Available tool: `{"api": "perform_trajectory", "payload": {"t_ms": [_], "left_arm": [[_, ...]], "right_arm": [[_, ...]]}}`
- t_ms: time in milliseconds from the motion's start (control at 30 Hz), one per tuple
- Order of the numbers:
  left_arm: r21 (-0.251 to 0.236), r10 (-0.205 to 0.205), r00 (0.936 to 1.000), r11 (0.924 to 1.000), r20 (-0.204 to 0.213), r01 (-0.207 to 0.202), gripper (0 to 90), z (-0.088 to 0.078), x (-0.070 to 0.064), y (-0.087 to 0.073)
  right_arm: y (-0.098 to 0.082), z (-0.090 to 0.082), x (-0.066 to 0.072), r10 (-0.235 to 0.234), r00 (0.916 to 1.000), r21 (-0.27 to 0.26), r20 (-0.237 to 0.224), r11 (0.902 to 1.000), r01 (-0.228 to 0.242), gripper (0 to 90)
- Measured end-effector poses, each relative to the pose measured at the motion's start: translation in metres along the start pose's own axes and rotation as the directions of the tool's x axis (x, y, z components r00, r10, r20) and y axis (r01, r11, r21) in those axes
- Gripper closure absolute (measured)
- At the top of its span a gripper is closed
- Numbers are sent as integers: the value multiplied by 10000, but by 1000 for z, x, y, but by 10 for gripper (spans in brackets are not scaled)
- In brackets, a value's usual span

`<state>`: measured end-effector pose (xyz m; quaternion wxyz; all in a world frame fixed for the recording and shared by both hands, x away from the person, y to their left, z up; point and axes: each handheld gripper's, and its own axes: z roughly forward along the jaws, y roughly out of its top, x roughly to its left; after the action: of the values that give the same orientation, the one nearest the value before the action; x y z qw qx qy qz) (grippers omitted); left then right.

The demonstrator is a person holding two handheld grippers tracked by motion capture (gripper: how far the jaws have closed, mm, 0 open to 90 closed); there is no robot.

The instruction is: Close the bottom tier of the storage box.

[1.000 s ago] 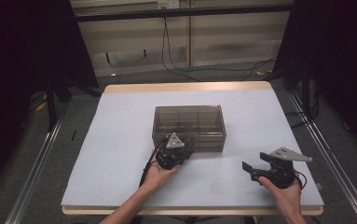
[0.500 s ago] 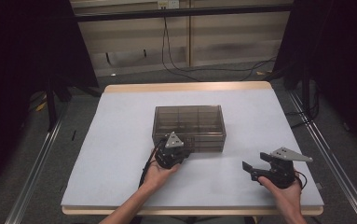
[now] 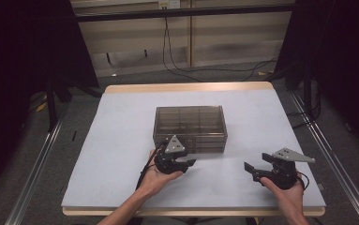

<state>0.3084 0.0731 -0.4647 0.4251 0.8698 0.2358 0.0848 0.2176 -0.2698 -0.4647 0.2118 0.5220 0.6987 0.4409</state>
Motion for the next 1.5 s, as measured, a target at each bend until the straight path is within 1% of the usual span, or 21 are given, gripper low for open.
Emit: {"api": "perform_trajectory", "payload": {"t_ms": [100, 167, 233, 300, 400, 433, 500, 633, 700, 767, 800, 867, 933, 967, 1000, 1033, 1100, 1200, 1300, 1367, 1500], "left_arm": [[58, 51, 10000, 10000, 21, -52, 350, -9, 0, 0], [198, 213, 9997, 9996, -98, -211, 270, -14, 0, 0], [144, 296, 9994, 9995, -201, -293, 197, -18, -2, -1], [54, 202, 9991, 9998, -366, -200, 135, -28, -1, -3], [-57, 125, 9988, 9999, -476, -127, 82, -34, 0, -6], [-33, -123, 9987, 9999, -495, 121, 71, -41, 2, -9], [-111, -106, 9981, 9999, -600, 99, 70, -45, 2, -11], [-241, -7, 9974, 9997, -714, -10, 48, -64, 8, -16], [-273, -72, 9976, 9996, -682, 54, 44, -67, 9, -18], [-268, 242, 9978, 9993, -624, -259, 36, -73, 12, -23], [-186, 184, 9972, 9996, -722, -197, 35, -77, 13, -30], [-148, 247, 9968, 9996, -757, -259, 34, -80, 15, -33], [-175, 24, 9964, 9998, -849, -39, 35, -90, 17, -41], [-175, 24, 9964, 9998, -849, -39, 35, -90, 17, -41], [-209, -154, 9965, 9997, -825, 138, 35, -93, 17, -43], [-57, -109, 9953, 9999, -966, 104, 35, -98, 18, -44], [-102, -295, 9944, 9995, -1018, 287, 35, -105, 17, -48], [-153, -202, 9927, 9997, -1189, 186, 34, -120, 13, -59], [-119, -253, 9911, 9996, -1310, 239, 35, -127, 11, -66], [91, -149, 9928, 9998, -1192, 161, 35, -136, 9, -77], [-236, -391, 9901, 9991, -1350, 363, 35, -142, 11, -87]], "right_arm": [[0, 0, 0, -11, 10000, 1, 0, 10000, 11, 173], [0, 0, 0, -12, 10000, 7, 14, 10000, 12, 172], [0, 1, 0, -15, 10000, 1, 13, 10000, 15, 171], [0, 2, 0, -16, 10000, 40, -14, 10000, 16, 169], [0, 2, 1, 11, 10000, 78, -33, 10000, -10, 159], [0, 2, 1, 4, 10000, 77, -61, 10000, -3, 157], [0, 3, 1, -6, 10000, 89, -59, 10000, 7, 155], [0, 4, 2, -49, 10000, 165, -40, 9999, 49, 127], [0, 5, 2, -82, 9999, 203, -115, 9998, 84, 118], [1, 5, 2, -77, 9998, 201, -165, 9998, 81, 106], [1, 5, 2, -61, 9998, 188, -187, 9998, 65, 102], [1, 5, 2, -69, 9998, 201, -191, 9998, 73, 97], [1, 5, 2, -106, 9998, 237, -192, 9997, 111, 94], [1, 5, 2, -85, 9998, 236, -183, 9997, 89, 94], [1, 5, 2, -85, 9998, 236, -183, 9997, 89, 94], [1, 5, 1, -72, 9998, 239, -190, 9997, 76, 94], [0, 5, 1, -71, 9998, 226, -172, 9997, 75, 94], [0, 4, -1, -61, 9999, 229, -105, 9997, 63, 94], [0, 3, -1, -54, 9999, 236, -88, 9997, 56, 94], [-1, 3, -1, -54, 10000, 215, -51, 9998, 56, 94], [-1, 4, 0, -69, 10000, 279, -71, 9996, 71, 94]]}}
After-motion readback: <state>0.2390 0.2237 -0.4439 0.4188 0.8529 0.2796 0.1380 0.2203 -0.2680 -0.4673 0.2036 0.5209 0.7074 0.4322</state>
